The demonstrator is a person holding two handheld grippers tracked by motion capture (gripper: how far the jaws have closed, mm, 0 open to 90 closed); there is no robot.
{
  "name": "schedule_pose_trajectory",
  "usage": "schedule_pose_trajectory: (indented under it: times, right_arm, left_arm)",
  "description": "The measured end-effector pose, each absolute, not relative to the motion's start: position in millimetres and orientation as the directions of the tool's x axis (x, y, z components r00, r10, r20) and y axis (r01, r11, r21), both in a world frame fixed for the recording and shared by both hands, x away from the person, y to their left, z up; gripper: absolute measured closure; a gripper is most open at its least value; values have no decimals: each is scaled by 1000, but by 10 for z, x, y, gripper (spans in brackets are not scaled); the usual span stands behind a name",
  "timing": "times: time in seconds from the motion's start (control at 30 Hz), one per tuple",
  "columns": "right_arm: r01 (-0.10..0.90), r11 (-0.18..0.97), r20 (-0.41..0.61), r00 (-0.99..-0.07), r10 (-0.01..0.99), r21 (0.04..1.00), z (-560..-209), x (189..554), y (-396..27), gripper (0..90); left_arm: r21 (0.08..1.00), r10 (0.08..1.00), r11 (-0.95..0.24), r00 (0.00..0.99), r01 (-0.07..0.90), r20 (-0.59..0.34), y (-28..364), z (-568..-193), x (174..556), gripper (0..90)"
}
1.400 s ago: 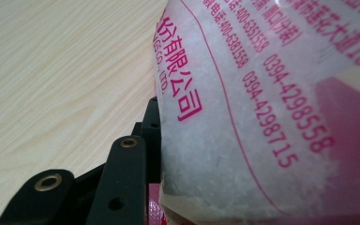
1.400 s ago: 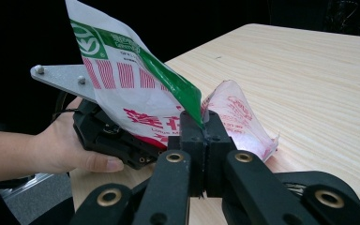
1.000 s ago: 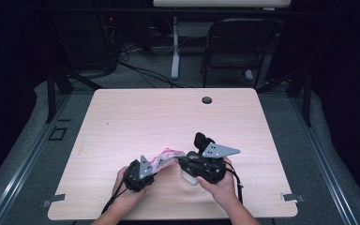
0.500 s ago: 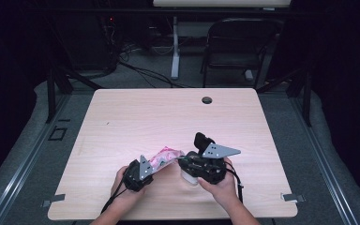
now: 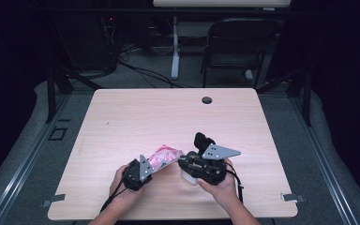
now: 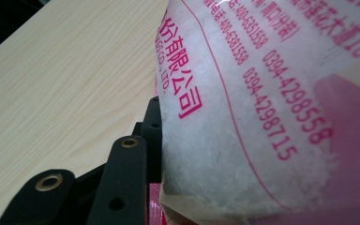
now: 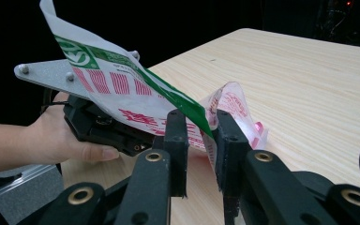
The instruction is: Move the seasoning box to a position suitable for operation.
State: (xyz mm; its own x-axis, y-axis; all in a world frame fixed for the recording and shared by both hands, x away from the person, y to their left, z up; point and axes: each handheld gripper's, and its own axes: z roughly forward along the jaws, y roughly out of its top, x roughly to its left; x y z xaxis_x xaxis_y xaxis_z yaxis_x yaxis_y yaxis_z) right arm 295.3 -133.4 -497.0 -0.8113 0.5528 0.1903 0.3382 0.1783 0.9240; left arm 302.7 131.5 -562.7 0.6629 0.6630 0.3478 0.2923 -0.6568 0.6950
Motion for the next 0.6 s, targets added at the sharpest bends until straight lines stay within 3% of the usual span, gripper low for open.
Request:
schedule_pose_trajectory:
  times: [0.6]
  right_arm:
    - [295,205,128,-807,576,933,-4927,2877,-1350,710]
  left_arm:
    - [681,641,-684,662,262,389,1267,-5589,3039,658]
